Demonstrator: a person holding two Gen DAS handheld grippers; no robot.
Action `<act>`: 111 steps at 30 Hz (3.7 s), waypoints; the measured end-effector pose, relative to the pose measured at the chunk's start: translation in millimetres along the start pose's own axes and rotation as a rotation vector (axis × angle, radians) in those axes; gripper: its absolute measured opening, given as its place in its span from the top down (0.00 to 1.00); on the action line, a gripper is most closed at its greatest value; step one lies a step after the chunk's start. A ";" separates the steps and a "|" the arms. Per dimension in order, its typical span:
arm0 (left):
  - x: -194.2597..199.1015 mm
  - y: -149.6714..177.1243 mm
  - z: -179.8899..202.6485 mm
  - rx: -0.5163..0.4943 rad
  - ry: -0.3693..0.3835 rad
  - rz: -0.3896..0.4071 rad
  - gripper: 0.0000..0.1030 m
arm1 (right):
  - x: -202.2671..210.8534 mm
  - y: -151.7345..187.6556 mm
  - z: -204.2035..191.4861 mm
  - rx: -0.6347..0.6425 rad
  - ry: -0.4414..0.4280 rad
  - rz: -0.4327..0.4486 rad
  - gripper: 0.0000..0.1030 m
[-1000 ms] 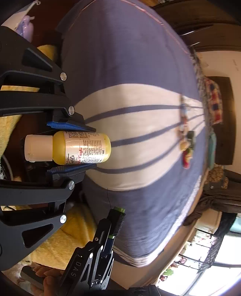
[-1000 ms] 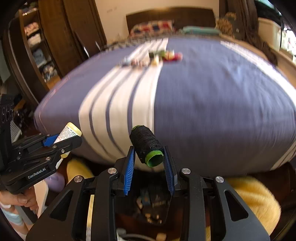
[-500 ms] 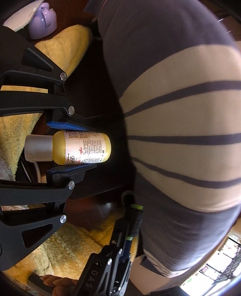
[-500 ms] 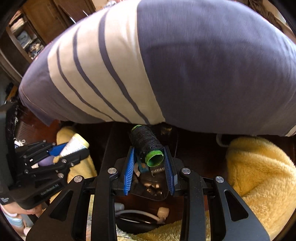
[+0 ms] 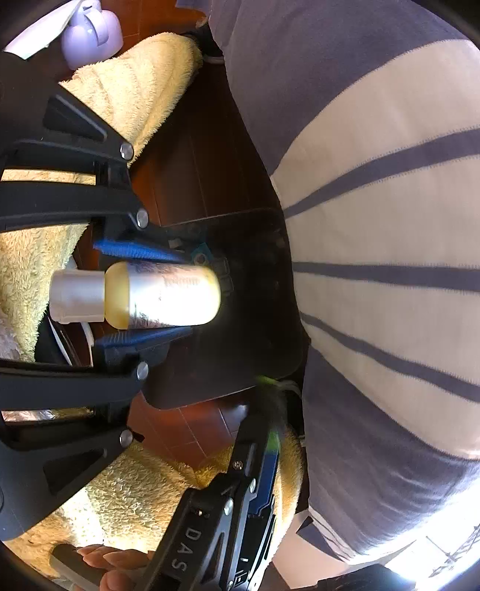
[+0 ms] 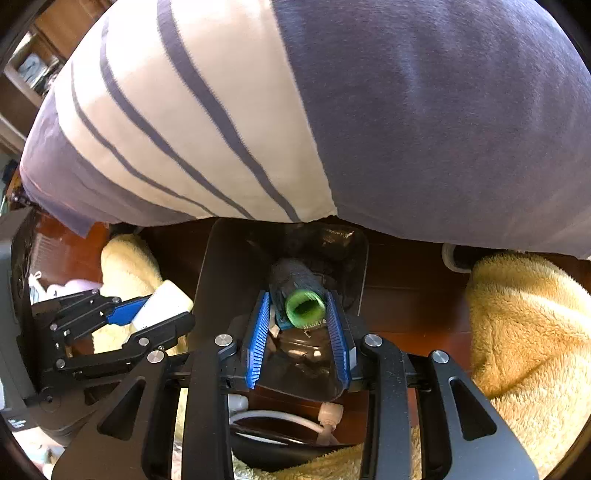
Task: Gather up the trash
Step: 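Lower both held items into the bin and open both tools, then grasp the blue cloth with left tool while right tool grasps hair tie, then lower the white knotted cloth with left tool while right tool lowers the scrunchie into the bin, open both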
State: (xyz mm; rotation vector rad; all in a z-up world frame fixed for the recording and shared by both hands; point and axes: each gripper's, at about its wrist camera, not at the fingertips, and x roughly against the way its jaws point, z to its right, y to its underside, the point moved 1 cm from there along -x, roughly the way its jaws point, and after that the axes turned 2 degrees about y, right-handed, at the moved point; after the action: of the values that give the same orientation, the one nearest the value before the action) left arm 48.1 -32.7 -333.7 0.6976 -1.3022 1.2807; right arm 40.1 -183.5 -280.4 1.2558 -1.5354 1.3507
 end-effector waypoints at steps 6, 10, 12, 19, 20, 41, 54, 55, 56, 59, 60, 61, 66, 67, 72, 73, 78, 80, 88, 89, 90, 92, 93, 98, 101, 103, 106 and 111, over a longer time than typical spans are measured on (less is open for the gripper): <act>16.0 -3.4 -1.3 0.008 -0.026 0.040 0.42 | 13.1 -3.1 5.8 -0.029 -0.004 0.040 0.51; 42.2 -9.8 -2.3 0.006 -0.059 0.099 0.30 | 41.5 -10.2 13.0 -0.048 0.014 0.124 0.33; 63.2 -14.3 -3.6 0.003 -0.081 0.150 0.22 | 59.2 -13.8 16.6 -0.054 0.034 0.175 0.16; 134.2 -32.3 -11.7 0.004 -0.141 0.318 0.10 | 127.8 -28.7 27.8 -0.070 0.072 0.372 0.04; 145.9 -36.2 -13.1 0.003 -0.151 0.345 0.09 | 135.5 -32.2 29.6 -0.069 0.081 0.394 0.04; 204.9 -192.3 -62.8 0.036 -0.253 0.521 0.09 | 152.7 -190.5 34.8 -0.002 0.136 0.501 0.03; 164.5 -315.8 -101.9 0.060 -0.270 0.482 0.23 | 104.2 -297.0 42.5 0.036 0.170 0.457 0.06; 161.9 -322.1 -103.6 0.063 -0.270 0.478 0.26 | 97.3 -305.1 43.4 0.044 0.175 0.443 0.08; 158.1 -330.1 -105.8 0.064 -0.269 0.474 0.28 | 91.5 -311.1 43.7 0.051 0.176 0.432 0.10; 147.7 -348.6 -107.9 0.060 -0.264 0.461 0.32 | 77.4 -325.4 42.5 0.066 0.173 0.403 0.11; 144.5 -352.8 -107.9 0.055 -0.262 0.457 0.32 | 73.5 -329.2 40.9 0.073 0.165 0.393 0.11; 142.3 -356.0 -108.3 0.051 -0.263 0.455 0.32 | 69.6 -333.4 38.7 0.081 0.159 0.382 0.11; 124.7 -375.8 -111.7 0.042 -0.264 0.428 0.36 | 56.7 -353.5 28.7 0.116 0.160 0.356 0.11; 121.0 -379.0 -112.6 0.040 -0.263 0.421 0.37 | 54.2 -356.5 26.8 0.121 0.158 0.352 0.11; 110.1 -392.7 -113.5 0.019 -0.239 0.398 0.56 | 48.9 -361.6 18.6 0.144 0.137 0.353 0.44; 109.7 -394.6 -113.1 0.014 -0.230 0.393 0.64 | 48.9 -361.5 16.8 0.148 0.132 0.356 0.50; 110.2 -395.4 -109.5 0.000 -0.206 0.379 0.77 | 53.0 -358.3 16.6 0.148 0.109 0.360 0.60; 112.1 -390.1 -108.9 0.003 -0.208 0.381 0.77 | 57.5 -351.2 18.6 0.142 0.095 0.357 0.62; 160.8 -350.6 -99.4 0.016 -0.227 0.456 0.78 | 93.0 -311.2 19.2 0.139 0.084 0.385 0.63; 170.9 -342.6 -94.0 0.008 -0.233 0.472 0.78 | 98.6 -307.2 20.2 0.138 0.082 0.393 0.63; 178.3 -336.6 -89.0 0.001 -0.236 0.483 0.78 | 105.8 -302.1 19.6 0.137 0.082 0.403 0.63; 196.2 -320.4 -77.4 -0.008 -0.233 0.513 0.78 | 125.6 -288.5 15.7 0.137 0.090 0.435 0.63; 207.9 -308.3 -68.2 -0.014 -0.230 0.534 0.78 | 132.2 -283.7 13.7 0.137 0.092 0.446 0.63; 243.7 -259.5 -31.1 -0.044 -0.204 0.596 0.78 | 179.6 -244.0 2.2 0.138 0.087 0.527 0.63; 259.2 -232.3 -14.7 -0.053 -0.186 0.622 0.78 | 203.7 -218.8 -3.5 0.132 0.077 0.570 0.63; 265.6 -215.8 -5.4 -0.058 -0.178 0.634 0.78 | 216.2 -201.7 -7.9 0.131 0.072 0.591 0.63; 270.8 -185.9 6.5 -0.068 -0.156 0.645 0.78 | 231.8 -170.8 -13.2 0.134 0.061 0.620 0.63; 268.4 -129.1 22.6 -0.075 -0.145 0.653 0.78 | 243.1 -123.1 -13.1 0.107 0.047 0.656 0.63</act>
State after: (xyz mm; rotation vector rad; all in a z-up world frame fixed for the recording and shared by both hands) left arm 108.3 -8.8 -42.2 0.3157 -1.7713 1.7052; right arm 94.0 -216.5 -15.0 0.7878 -1.9542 1.8696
